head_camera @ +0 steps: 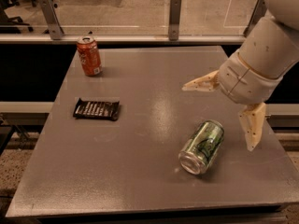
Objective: Place green can upright
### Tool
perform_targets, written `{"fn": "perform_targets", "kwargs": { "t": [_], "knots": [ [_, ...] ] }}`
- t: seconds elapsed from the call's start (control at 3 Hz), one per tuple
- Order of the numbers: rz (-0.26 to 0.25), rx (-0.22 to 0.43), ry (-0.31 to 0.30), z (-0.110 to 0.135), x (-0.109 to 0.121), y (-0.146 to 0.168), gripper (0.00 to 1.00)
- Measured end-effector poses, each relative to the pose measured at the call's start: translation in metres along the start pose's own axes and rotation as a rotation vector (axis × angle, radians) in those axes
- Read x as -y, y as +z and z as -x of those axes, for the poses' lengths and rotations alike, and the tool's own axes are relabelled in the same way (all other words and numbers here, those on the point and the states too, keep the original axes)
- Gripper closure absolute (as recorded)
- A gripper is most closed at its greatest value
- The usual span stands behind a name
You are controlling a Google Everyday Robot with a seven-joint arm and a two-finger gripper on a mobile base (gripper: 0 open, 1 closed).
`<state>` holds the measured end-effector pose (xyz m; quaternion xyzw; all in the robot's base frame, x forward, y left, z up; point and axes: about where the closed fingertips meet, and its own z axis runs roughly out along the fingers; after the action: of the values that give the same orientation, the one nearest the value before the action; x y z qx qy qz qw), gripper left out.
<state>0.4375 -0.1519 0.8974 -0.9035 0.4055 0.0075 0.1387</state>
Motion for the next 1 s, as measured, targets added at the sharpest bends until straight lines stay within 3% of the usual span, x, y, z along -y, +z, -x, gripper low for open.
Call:
{"fn": "perform_targets", "kwargs": {
  "t": [0.33, 0.67, 1.0],
  "knots": [
    [0.068, -0.014, -0.133, 0.005, -0.003, 0.012, 0.00],
    [0.127, -0.037, -0.216, 0.005, -0.012, 0.023, 0.00],
    [0.172, -0.055, -0.257, 0.007, -0.021, 0.033, 0.00]
  ]
}}
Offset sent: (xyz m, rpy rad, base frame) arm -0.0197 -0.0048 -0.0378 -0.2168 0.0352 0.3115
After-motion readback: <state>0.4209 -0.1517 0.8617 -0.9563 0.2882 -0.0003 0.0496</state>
